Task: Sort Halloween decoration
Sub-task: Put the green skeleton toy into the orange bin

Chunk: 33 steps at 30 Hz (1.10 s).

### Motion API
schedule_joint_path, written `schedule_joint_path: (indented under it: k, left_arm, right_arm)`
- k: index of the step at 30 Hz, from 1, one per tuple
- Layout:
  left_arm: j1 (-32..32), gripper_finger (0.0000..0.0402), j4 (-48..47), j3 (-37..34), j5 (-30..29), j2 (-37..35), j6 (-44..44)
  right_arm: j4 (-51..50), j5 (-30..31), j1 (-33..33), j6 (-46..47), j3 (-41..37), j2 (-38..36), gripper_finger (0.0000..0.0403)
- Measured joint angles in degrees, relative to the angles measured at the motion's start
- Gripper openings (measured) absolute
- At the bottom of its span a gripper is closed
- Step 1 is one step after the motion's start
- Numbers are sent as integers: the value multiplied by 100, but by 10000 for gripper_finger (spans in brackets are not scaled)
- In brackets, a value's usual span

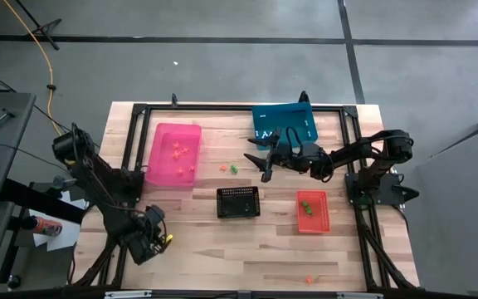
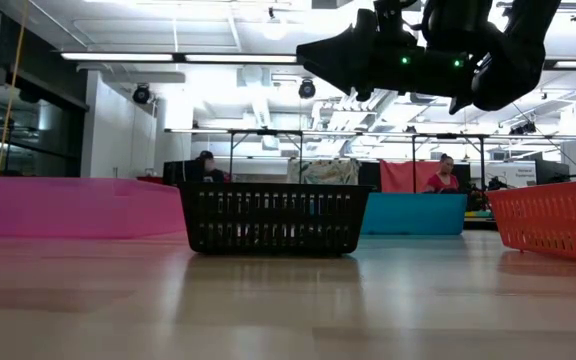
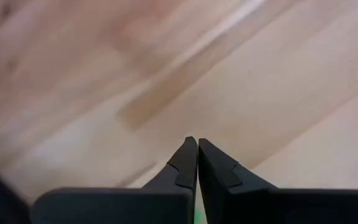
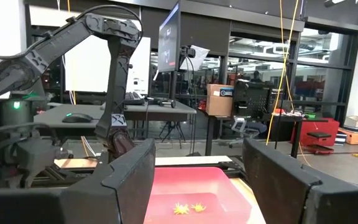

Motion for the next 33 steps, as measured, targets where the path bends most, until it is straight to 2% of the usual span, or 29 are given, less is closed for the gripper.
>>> schedule_joint_path:
  k: [3, 5, 11, 16, 20, 27, 33]
  left_arm:
    - [163, 0, -2, 0, -337, -233, 338]
    - [256, 0, -2, 0, -349, -358, 481]
    - [328, 1, -19, 0, 204, -488, 574]
    - [243, 4, -14, 0, 356, -488, 462]
    - [91, 31, 4, 0, 570, -430, 257]
    - [-144, 100, 101, 0, 889, -46, -23]
    - [-144, 131, 130, 0, 836, -17, -79]
  right_arm:
    - [0, 0, 0, 0, 0, 0, 236]
    - [0, 1, 0, 0, 0, 0, 236]
    - [-186, 2, 0, 0, 0, 0, 236]
    - [-310, 2, 0, 0, 0, 0, 236]
    - [-307, 2, 0, 0, 0, 0, 236]
    - [-312, 2, 0, 2, 0, 0, 236]
    - [-310, 2, 0, 2, 0, 0, 236]
